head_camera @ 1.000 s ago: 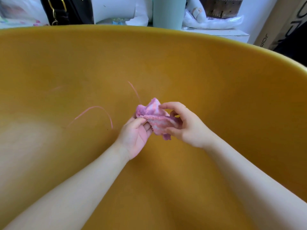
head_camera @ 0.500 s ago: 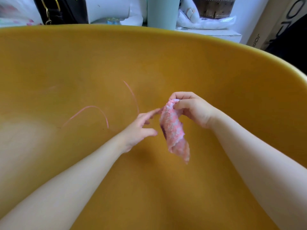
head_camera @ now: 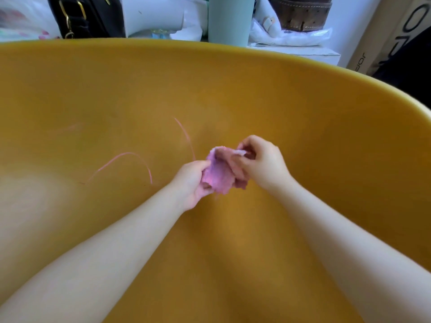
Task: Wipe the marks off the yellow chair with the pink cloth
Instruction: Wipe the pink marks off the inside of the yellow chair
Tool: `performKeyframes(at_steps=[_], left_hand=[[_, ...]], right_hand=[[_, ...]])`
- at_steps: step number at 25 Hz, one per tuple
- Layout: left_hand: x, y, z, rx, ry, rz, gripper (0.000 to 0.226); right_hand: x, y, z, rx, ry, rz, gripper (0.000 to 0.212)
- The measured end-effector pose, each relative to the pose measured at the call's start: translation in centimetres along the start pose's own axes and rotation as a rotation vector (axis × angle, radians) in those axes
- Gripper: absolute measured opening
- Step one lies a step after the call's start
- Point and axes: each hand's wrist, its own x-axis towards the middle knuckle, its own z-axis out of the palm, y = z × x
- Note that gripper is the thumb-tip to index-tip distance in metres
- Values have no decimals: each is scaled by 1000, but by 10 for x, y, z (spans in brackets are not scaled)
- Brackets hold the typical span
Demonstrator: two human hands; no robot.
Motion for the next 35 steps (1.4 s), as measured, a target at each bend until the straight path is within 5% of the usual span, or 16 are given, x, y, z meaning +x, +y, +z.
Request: performKeyframes(at_steps=[3, 7, 11, 14, 18, 21, 23, 25, 28, 31, 35], left_hand=[[-11, 9, 12, -228, -185, -22, 40], [-21, 13, 18, 47, -321, 12, 63], [-15, 19, 10, 528, -82, 220, 35], [-5, 17, 8, 514, -41, 246, 29], [7, 19, 19, 421, -111, 244, 20], [21, 24, 26, 307, -132, 221, 9], [30, 28, 30, 250, -197, 215, 13], [35, 33, 35, 282, -284, 234, 21], [46, 49, 36, 344, -436, 297, 37], [70, 75, 24, 932, -342, 604, 54], [101, 108, -18, 1855, 193, 1067, 77]], right_hand=[[-16, 6, 22, 337, 3, 179, 15], [-23, 12, 27, 628, -18, 293, 14], [-10, 19, 9, 814, 35, 393, 17], [-3, 20, -4, 911, -8, 447, 25], [1, 19, -4, 599, 97, 410, 15], [-1, 31, 6, -28, 458, -42, 14], [-5, 42, 26, -242, 389, -364, 37], [4, 57, 46, -346, 334, -507, 50], [37, 56, 55, -344, 511, -504, 38], [74, 39, 24, -244, 853, -458, 35], [118, 34, 0, -448, 1194, -404, 39]])
